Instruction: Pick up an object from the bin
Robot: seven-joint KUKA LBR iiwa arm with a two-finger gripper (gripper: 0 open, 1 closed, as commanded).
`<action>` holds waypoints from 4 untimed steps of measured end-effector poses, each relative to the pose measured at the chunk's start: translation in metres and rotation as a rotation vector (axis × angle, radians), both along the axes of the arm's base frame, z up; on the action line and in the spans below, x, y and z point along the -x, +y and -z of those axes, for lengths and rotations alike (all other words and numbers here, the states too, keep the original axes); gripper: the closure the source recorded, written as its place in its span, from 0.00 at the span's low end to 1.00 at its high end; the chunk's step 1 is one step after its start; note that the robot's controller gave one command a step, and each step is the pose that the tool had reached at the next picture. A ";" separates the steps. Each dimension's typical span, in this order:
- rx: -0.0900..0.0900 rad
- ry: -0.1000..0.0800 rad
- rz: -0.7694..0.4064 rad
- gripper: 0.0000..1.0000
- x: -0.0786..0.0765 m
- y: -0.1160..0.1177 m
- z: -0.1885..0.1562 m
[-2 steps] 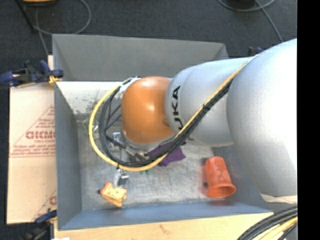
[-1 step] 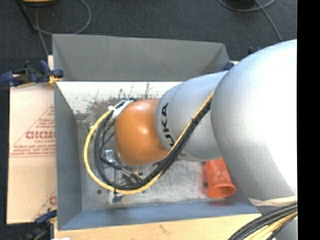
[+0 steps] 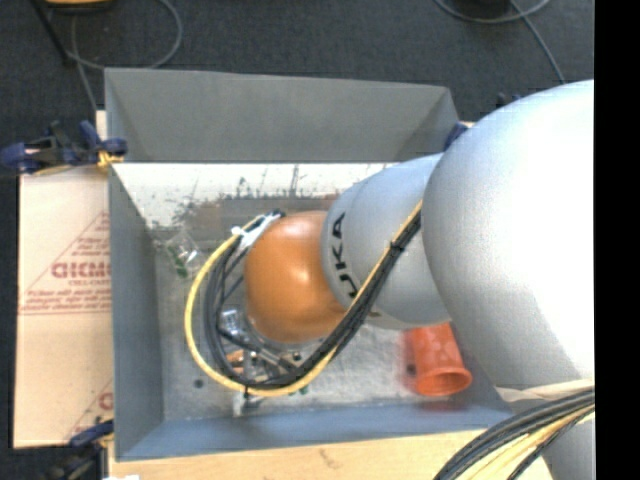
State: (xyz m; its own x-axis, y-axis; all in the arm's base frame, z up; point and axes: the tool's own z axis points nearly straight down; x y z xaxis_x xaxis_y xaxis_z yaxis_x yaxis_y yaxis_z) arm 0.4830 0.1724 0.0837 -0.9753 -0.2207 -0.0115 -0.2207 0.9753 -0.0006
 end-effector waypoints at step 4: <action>0.003 0.014 0.034 1.00 -0.003 -0.066 -0.022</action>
Offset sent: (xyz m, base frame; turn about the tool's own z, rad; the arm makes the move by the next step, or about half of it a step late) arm -0.0116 -0.0535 -0.0137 -0.0197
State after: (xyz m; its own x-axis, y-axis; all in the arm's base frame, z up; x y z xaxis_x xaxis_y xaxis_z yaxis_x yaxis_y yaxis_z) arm 0.4864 0.1068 0.1053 -0.9822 -0.1879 0.0024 -0.1879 0.9822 -0.0004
